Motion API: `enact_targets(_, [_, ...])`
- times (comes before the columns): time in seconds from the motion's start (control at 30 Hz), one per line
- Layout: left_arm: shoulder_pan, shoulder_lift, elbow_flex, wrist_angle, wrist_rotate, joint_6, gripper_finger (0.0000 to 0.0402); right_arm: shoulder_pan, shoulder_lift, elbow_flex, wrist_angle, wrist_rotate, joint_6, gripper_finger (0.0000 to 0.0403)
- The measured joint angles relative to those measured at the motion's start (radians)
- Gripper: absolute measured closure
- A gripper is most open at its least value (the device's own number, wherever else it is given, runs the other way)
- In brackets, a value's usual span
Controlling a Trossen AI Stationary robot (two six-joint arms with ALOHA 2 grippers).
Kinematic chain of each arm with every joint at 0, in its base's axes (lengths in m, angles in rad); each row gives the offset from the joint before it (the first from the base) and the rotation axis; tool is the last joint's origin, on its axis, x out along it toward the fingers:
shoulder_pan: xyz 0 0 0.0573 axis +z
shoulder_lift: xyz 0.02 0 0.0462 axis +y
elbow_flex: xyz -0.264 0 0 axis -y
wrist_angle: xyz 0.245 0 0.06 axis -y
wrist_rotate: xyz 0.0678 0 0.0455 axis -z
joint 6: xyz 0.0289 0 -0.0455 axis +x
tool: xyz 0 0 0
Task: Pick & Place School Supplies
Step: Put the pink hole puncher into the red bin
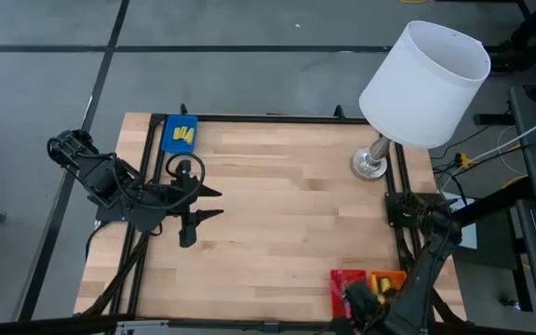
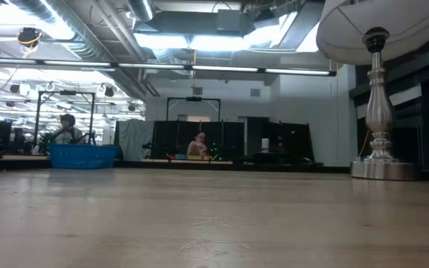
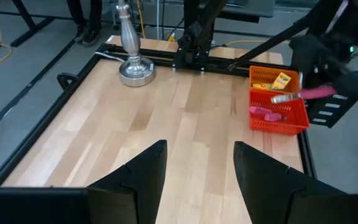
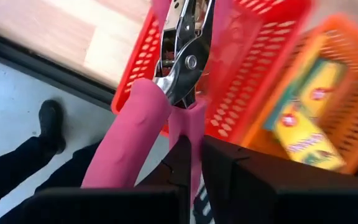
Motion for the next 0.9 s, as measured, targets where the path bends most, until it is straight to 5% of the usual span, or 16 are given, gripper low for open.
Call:
enact_targets(0.17, [0.0, 0.0, 0.0, 0.0, 0.0, -0.007, 0.0219, 0.001, 0.007, -0.104, 0.157, -0.014, -0.023, 0.0383])
enact_targets(0.67, [0.0, 0.0, 0.0, 0.001, -0.008, -0.044, 0.0219, -0.006, 0.007, -0.223, 0.154, 0.001, -0.055, 0.0382])
enact_targets(0.9, [0.0, 0.0, 0.0, 0.001, -0.008, -0.062, 0.0219, -0.006, 0.007, -0.226, 0.134, 0.048, -0.051, 0.0317])
